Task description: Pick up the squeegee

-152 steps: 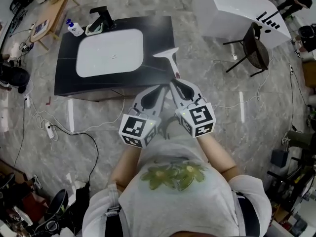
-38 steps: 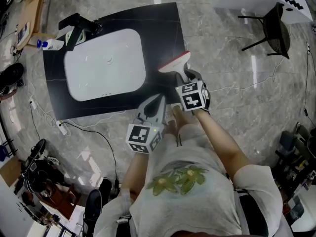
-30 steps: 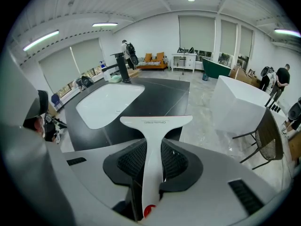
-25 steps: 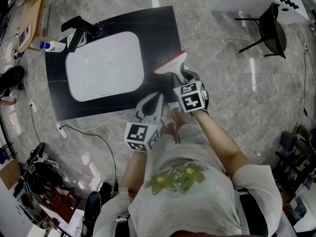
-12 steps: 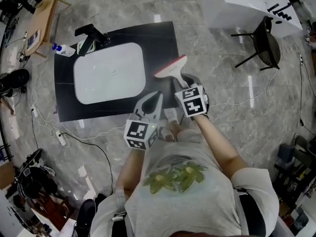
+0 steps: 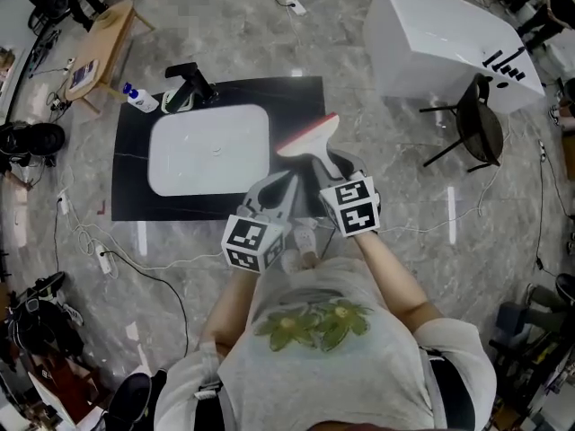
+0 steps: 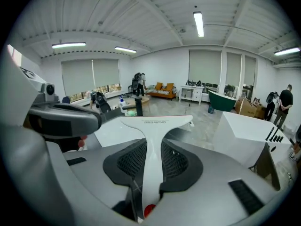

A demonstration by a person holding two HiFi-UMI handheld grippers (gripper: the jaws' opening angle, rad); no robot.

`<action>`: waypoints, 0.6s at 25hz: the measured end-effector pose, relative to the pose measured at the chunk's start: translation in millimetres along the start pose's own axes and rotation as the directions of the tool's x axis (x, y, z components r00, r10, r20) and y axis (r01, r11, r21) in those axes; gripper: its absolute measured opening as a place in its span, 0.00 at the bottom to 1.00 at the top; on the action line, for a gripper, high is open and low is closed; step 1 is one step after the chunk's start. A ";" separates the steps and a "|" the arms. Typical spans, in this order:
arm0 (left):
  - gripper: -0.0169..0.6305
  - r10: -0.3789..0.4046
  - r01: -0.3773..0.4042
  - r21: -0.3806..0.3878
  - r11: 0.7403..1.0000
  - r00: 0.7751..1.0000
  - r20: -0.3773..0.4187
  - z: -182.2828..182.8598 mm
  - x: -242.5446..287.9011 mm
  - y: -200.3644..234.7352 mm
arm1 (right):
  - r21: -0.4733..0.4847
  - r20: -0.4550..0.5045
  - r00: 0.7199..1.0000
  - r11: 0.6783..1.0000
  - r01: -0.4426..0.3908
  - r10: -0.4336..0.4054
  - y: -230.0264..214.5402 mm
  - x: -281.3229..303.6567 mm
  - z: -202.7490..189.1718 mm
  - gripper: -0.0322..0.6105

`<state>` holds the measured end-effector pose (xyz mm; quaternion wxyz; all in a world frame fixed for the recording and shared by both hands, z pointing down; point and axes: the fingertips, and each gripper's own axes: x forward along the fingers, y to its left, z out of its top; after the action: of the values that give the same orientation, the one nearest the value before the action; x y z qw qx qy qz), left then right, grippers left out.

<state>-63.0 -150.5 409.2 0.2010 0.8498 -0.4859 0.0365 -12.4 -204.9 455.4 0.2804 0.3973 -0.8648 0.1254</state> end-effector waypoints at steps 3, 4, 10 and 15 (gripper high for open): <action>0.04 0.009 -0.009 0.007 1.000 1.000 0.017 6.9 -5.2 1.4 | -0.007 0.054 0.998 1.000 -0.030 0.030 9.2 -11.4 20.0 0.22; 0.04 0.011 -0.011 0.009 1.000 1.000 0.020 8.7 -7.4 1.8 | -0.013 0.066 0.997 0.999 -0.039 0.040 12.6 -15.4 25.2 0.22; 0.04 0.017 -0.018 0.035 0.999 0.999 0.036 16.2 -22.1 -3.6 | -0.063 0.131 0.988 0.995 -0.077 0.085 30.4 -40.4 47.1 0.22; 0.04 0.024 -0.026 0.032 0.999 0.998 0.050 15.6 -33.3 -9.8 | -0.117 0.141 0.983 0.988 -0.102 0.119 43.4 -52.5 49.2 0.22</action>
<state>-74.3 -124.9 383.4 0.1746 0.8475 -0.5007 0.0257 -36.5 -165.7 385.0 0.2295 0.3409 -0.9094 0.0635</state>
